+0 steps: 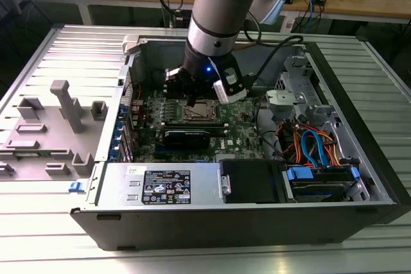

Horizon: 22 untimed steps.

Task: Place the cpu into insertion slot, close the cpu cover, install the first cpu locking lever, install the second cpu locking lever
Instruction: 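Install the second cpu locking lever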

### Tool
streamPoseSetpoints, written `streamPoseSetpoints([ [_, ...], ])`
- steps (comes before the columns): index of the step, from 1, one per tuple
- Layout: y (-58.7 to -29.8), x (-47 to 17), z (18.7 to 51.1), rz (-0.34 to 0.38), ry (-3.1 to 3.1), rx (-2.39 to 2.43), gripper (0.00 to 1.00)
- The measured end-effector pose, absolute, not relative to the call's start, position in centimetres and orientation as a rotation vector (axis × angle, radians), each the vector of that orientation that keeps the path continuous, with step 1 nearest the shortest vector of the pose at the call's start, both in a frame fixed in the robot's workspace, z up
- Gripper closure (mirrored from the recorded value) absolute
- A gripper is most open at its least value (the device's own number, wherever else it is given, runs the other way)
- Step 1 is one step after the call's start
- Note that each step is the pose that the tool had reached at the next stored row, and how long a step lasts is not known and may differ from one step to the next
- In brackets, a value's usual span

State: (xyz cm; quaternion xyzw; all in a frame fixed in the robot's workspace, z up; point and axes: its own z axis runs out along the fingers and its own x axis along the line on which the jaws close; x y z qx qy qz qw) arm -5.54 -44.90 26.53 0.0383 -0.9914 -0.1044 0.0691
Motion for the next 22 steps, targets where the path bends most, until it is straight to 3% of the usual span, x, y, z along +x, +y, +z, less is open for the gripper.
streamPoseSetpoints([
  [22,-45.5,-6.5,22.5,-0.329,-2.979,0.115,0.89],
])
